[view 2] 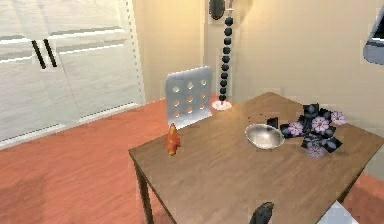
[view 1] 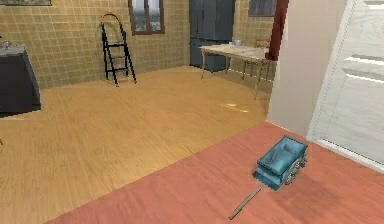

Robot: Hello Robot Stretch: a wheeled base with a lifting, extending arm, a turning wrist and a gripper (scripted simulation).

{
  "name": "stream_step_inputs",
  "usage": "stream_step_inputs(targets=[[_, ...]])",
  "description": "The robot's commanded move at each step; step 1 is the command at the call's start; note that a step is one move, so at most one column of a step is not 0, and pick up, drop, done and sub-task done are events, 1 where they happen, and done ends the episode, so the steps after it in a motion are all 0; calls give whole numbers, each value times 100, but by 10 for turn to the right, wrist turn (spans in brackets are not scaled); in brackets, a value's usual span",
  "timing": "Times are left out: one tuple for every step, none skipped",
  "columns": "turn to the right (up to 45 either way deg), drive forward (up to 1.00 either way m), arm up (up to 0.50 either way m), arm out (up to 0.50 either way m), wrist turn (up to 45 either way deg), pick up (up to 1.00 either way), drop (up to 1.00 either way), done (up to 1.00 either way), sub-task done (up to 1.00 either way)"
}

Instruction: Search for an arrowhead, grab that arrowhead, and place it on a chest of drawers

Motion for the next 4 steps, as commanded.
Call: stream_step_inputs(targets=[[0, 0, 50, 0, 0, 0, 0, 0, 0], [0, 0, 34, 0, 0, 0, 0, 0, 0], [0, 0, 0, 46, 0, 0, 0, 0, 0], [0, 0, 0, 0, 450, 0, 0, 0, 0]])
